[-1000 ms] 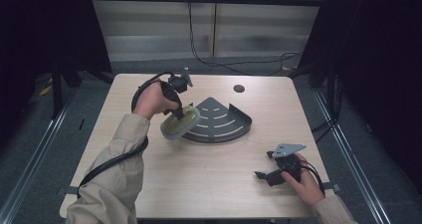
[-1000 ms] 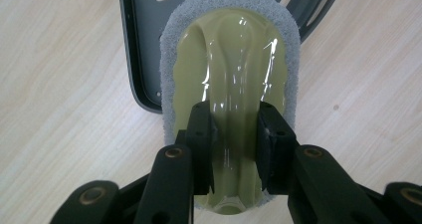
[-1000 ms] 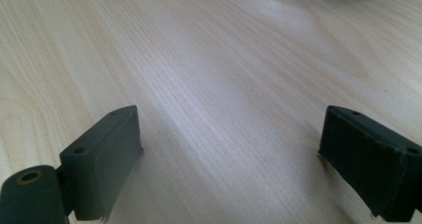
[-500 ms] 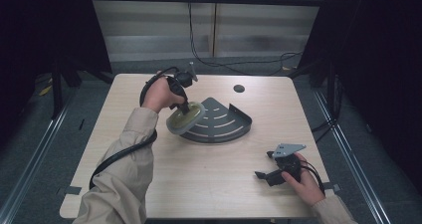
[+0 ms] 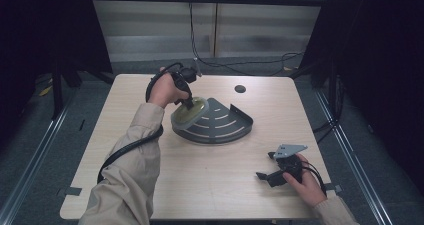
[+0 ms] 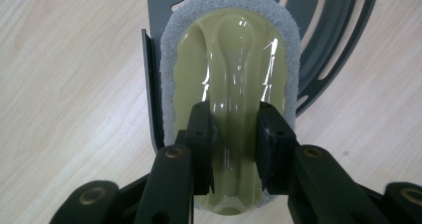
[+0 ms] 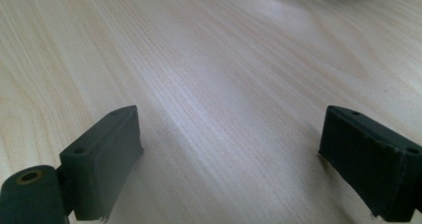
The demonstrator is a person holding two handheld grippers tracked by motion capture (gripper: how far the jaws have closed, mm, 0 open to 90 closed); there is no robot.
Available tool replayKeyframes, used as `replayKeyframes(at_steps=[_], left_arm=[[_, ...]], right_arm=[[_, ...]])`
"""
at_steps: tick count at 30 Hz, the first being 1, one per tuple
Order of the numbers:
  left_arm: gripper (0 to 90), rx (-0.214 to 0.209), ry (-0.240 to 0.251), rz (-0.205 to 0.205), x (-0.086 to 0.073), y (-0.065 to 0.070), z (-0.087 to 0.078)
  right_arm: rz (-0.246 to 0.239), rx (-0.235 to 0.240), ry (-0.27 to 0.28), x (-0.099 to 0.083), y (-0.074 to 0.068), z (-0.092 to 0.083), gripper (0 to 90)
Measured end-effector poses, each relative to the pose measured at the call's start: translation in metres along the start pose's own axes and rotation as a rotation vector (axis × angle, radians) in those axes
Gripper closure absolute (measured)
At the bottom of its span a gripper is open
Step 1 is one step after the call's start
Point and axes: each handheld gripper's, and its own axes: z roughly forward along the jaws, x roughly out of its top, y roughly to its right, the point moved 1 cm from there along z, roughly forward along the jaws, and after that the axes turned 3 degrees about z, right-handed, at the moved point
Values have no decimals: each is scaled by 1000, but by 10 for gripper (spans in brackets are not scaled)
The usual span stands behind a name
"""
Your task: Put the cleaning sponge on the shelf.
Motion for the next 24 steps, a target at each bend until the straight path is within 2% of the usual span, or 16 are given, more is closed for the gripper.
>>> replayKeyframes(at_steps=[17,24], left_arm=[[712,-13,-4,16,15,-8,18],[712,-4,-7,16,19,-9,24]], right_arm=[[-2,-6,1,0,0,0,89],[-1,-6,1,0,0,0,89]])
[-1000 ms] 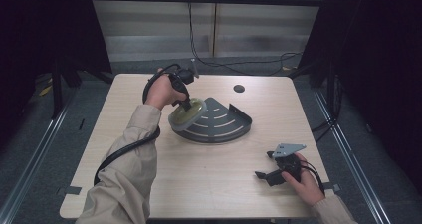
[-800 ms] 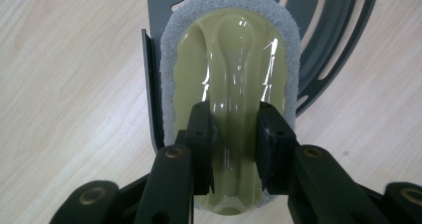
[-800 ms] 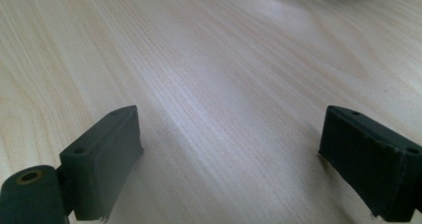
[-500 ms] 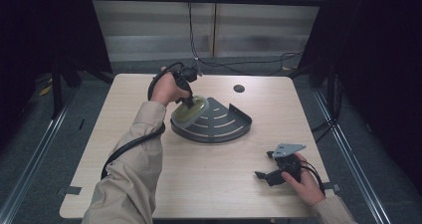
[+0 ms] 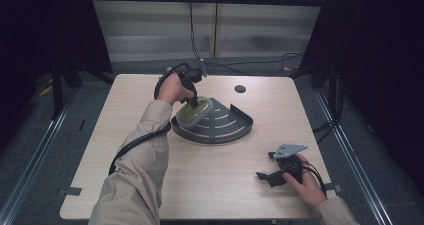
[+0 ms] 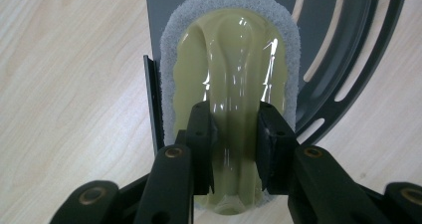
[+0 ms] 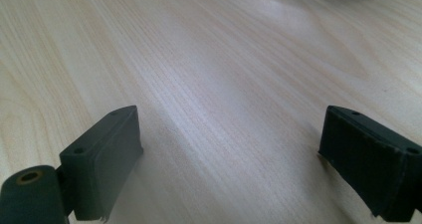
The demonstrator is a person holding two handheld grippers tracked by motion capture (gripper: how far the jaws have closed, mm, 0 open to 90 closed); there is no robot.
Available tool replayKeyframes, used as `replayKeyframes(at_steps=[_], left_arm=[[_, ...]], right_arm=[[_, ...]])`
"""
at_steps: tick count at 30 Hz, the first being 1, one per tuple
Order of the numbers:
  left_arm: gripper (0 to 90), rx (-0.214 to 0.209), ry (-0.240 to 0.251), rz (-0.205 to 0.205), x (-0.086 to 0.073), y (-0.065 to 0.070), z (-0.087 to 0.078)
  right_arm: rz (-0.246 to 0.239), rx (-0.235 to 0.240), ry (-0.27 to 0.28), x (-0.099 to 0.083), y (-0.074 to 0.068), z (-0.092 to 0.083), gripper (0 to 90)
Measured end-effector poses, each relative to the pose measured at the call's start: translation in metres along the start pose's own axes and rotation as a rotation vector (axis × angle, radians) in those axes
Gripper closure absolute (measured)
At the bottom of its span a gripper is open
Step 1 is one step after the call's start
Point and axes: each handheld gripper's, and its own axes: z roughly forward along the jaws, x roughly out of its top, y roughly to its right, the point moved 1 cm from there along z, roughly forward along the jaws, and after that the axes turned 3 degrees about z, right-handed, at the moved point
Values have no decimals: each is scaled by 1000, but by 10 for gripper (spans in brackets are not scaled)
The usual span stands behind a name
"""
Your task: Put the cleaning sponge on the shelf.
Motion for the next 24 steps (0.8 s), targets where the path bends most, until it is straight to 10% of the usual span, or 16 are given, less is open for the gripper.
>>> replayKeyframes(at_steps=[24], left_arm=[[711,-5,-17,-23,-2,0,34]], right_arm=[[0,0,0,0,0,0,89]])
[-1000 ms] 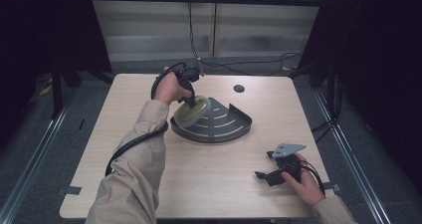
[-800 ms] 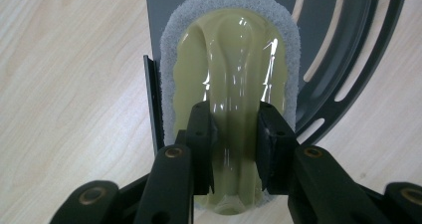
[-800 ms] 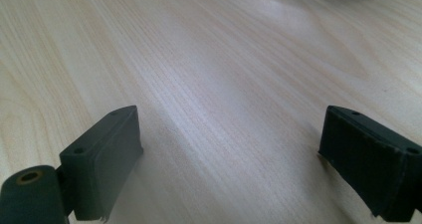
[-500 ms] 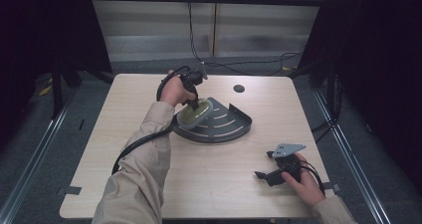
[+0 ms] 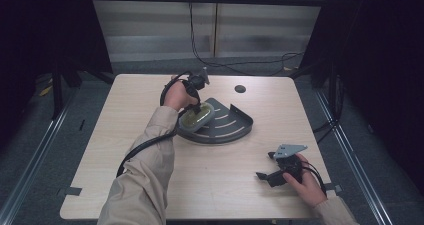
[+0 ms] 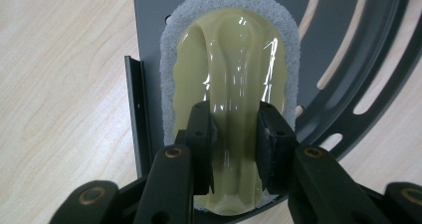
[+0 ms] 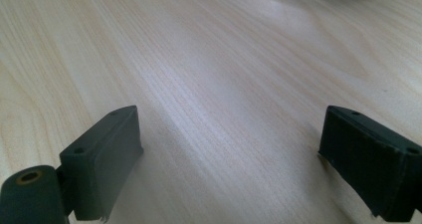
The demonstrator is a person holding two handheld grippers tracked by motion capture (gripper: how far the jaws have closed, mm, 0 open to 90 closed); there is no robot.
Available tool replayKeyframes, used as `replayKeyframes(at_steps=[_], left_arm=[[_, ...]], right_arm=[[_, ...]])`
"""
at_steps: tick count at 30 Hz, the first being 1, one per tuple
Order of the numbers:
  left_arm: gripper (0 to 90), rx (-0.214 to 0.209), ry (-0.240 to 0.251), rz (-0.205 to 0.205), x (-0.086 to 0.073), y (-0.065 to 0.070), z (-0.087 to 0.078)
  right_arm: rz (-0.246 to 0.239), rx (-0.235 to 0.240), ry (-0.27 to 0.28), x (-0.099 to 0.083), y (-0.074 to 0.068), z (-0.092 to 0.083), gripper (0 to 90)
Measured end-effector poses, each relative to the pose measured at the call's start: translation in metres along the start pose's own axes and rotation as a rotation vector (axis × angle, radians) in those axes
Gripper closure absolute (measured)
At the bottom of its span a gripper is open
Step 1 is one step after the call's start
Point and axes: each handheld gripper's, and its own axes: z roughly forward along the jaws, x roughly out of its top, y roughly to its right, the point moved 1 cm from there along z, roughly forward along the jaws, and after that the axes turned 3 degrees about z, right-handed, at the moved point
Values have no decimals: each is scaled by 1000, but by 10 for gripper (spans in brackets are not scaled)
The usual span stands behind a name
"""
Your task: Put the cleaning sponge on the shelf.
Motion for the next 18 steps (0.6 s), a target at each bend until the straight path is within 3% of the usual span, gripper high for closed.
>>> replayKeyframes(at_steps=[18], left_arm=[[708,11,-14,-15,-10,-5,13]], right_arm=[[1,1,0,0,0,0,89]])
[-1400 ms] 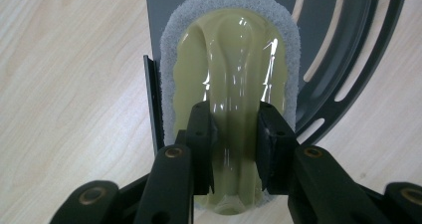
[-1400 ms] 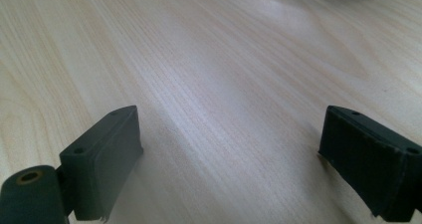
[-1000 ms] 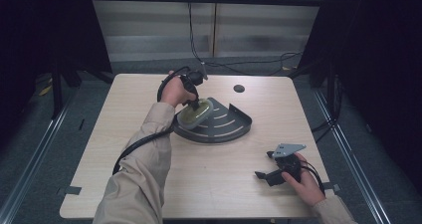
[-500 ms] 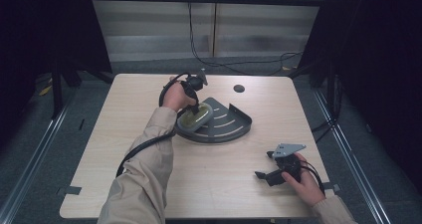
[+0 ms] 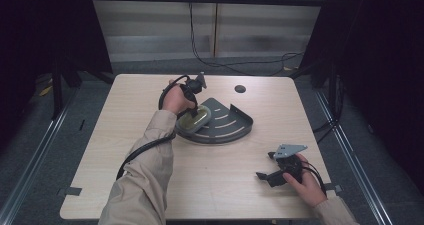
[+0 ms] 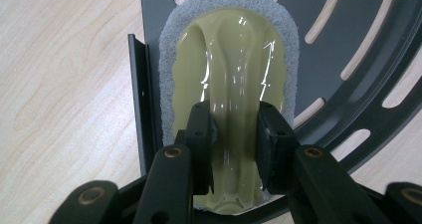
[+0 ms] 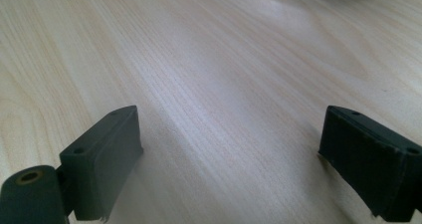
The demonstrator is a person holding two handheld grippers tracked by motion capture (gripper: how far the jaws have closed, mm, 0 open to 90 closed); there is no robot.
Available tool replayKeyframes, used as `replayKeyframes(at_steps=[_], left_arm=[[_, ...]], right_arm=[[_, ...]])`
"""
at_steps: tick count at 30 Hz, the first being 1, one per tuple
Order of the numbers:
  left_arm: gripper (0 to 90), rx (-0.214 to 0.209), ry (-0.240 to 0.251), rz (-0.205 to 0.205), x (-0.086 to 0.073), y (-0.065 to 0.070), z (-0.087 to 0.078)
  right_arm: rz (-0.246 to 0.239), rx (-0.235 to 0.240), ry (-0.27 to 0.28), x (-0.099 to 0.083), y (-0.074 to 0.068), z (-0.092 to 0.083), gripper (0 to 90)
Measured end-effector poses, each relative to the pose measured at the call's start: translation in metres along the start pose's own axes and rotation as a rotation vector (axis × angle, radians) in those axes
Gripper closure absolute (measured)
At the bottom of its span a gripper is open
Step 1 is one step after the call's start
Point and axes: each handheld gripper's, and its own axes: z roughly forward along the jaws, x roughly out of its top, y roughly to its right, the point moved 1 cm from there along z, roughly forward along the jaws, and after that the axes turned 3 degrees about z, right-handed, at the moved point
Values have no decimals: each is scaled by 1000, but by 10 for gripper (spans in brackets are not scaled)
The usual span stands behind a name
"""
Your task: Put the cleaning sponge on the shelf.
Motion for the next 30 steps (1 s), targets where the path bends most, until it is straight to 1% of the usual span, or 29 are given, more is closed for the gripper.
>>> replayKeyframes(at_steps=[2,5,6,8,13,18,30], left_arm=[[707,5,-7,10,-2,-1,1],[706,3,8,-2,-3,-1,2],[706,3,6,7,-3,-1,2],[706,4,8,3,-3,-1,2],[704,9,9,9,-3,-1,2],[703,9,16,8,-3,-2,2],[693,26,29,5,-2,-1,2]], right_arm=[[4,4,-3,0,0,0,89],[3,4,-2,0,0,0,89],[4,4,-3,0,0,0,89],[4,4,-2,0,0,0,89],[4,4,-3,0,0,0,89],[4,4,-3,0,0,0,89],[4,4,-3,0,0,0,89]])
